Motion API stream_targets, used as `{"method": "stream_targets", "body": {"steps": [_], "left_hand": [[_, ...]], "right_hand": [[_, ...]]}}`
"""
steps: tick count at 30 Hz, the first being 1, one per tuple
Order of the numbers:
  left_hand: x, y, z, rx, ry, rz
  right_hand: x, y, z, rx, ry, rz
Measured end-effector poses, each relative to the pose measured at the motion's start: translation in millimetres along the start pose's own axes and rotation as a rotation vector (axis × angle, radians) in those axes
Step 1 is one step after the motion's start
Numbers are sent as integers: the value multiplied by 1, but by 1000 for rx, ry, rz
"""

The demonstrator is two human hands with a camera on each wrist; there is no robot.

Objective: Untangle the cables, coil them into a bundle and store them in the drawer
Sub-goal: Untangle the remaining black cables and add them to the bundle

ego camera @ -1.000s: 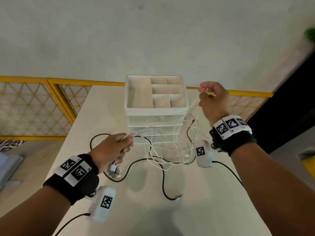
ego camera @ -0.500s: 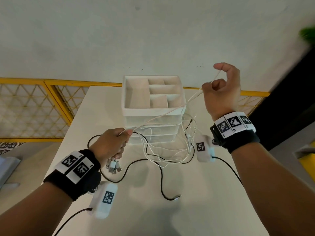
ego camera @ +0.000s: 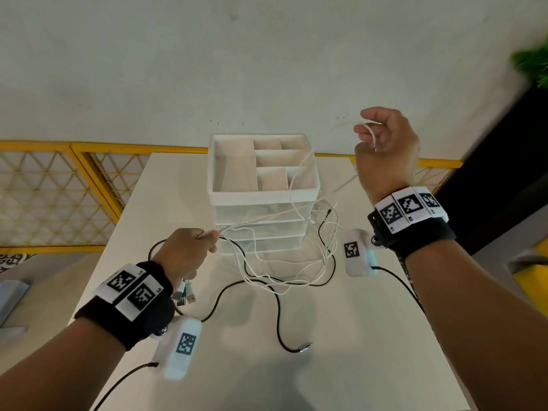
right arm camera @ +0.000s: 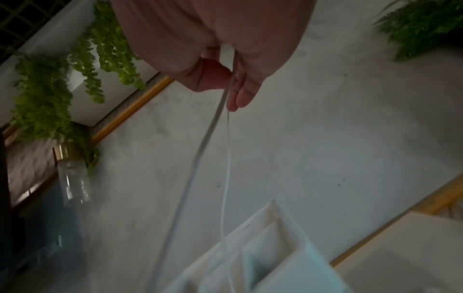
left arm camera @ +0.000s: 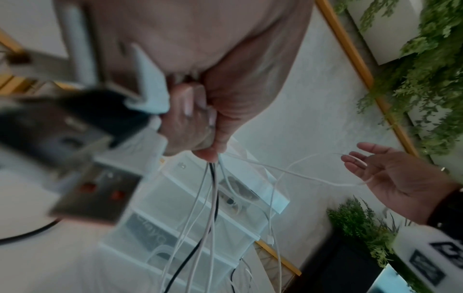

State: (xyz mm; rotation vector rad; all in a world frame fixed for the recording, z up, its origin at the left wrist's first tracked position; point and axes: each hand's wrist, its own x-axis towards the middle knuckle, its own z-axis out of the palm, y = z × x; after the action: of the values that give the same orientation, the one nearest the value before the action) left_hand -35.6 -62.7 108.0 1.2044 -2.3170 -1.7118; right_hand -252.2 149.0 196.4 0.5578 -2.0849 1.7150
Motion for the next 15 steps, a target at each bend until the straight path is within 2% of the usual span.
{"method": "stream_targets", "body": {"steps": [2, 4, 5, 6, 7, 9, 11, 13, 15], "left_hand": [[5, -3, -1, 18, 29, -13], [9, -7, 1, 34, 51, -29], [10, -9, 3, 44, 66, -44], [10, -11, 4, 56, 84, -59], [11, -12, 6, 71, 104, -70], [11, -14, 6, 91, 150, -65], [13, -15, 6, 83, 184, -38], [14, -15, 6, 120, 201, -21], [16, -16, 8, 175, 189, -37]], "right_hand": [[6, -11, -1, 228, 47, 129], [14, -27, -2, 594, 47, 349], [17, -32, -2, 672, 28, 437], [18, -34, 0, 612, -12, 502], [17, -33, 2, 442, -83, 548], [8, -20, 8, -10, -292, 618], [-3, -4, 7, -358, -515, 715], [-14, 2, 4, -514, -751, 758], [-20, 1, 3, -402, -841, 686]]}}
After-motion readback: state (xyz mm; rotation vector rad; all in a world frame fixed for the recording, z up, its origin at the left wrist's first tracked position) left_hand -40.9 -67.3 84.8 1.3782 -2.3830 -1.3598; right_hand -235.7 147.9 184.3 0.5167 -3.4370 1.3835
